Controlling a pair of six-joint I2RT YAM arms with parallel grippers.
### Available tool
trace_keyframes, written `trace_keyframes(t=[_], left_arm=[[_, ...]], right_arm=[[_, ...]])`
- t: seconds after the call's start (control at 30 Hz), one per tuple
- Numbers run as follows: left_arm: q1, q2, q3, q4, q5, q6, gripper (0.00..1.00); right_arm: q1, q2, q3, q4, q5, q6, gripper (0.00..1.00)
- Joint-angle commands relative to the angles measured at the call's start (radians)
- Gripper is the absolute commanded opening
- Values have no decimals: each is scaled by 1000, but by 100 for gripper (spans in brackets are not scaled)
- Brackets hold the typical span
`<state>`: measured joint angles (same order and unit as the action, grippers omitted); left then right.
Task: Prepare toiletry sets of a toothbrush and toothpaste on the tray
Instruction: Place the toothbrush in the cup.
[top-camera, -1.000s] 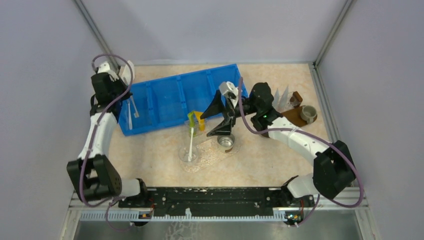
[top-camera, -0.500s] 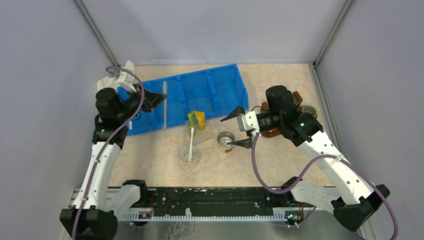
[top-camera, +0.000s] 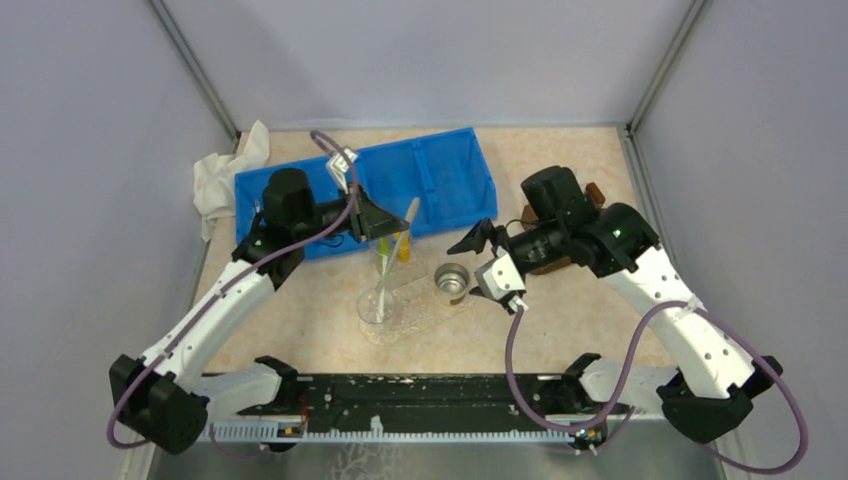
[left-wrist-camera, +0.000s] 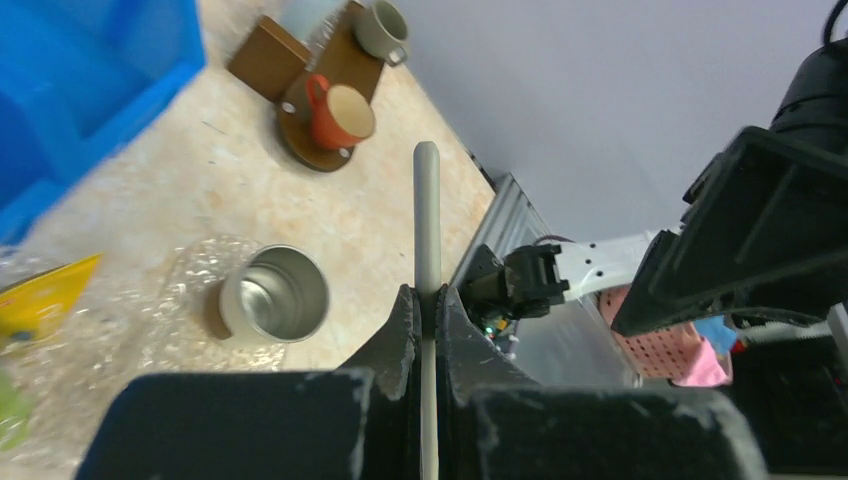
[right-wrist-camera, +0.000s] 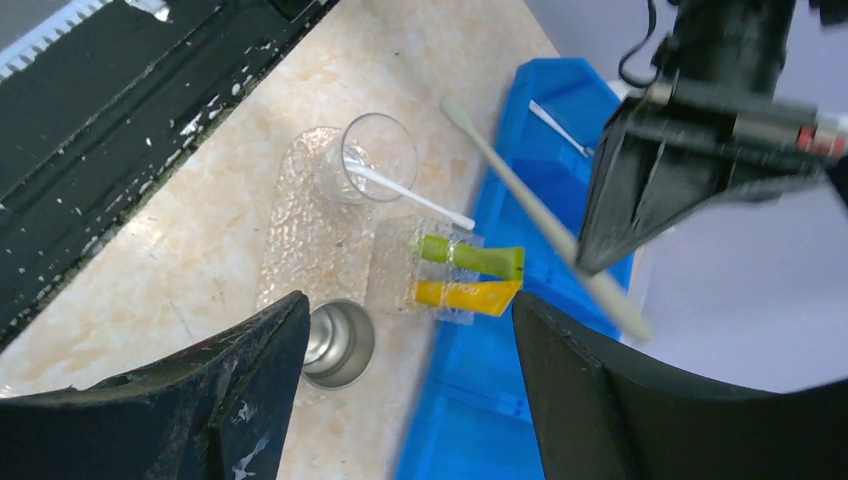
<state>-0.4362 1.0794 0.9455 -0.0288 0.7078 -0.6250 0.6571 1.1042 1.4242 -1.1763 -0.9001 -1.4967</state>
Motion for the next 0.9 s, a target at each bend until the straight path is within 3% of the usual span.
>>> trace_keyframes(t=[0.0, 0.3, 0.6, 0.87], left_arm=[[-92, 68, 106, -15, 9, -3, 0], [-219, 242, 248, -108, 26, 9, 0], [-294, 357, 335, -195, 8, 29, 0], [-309, 378, 350, -216, -4, 23, 0]], right_arm=[[112, 57, 128, -69, 118, -59, 74], [396, 112, 100, 37, 522, 57, 70], [505, 144, 30, 145, 803, 102, 66], [587, 171, -105, 265, 1040, 119, 52]])
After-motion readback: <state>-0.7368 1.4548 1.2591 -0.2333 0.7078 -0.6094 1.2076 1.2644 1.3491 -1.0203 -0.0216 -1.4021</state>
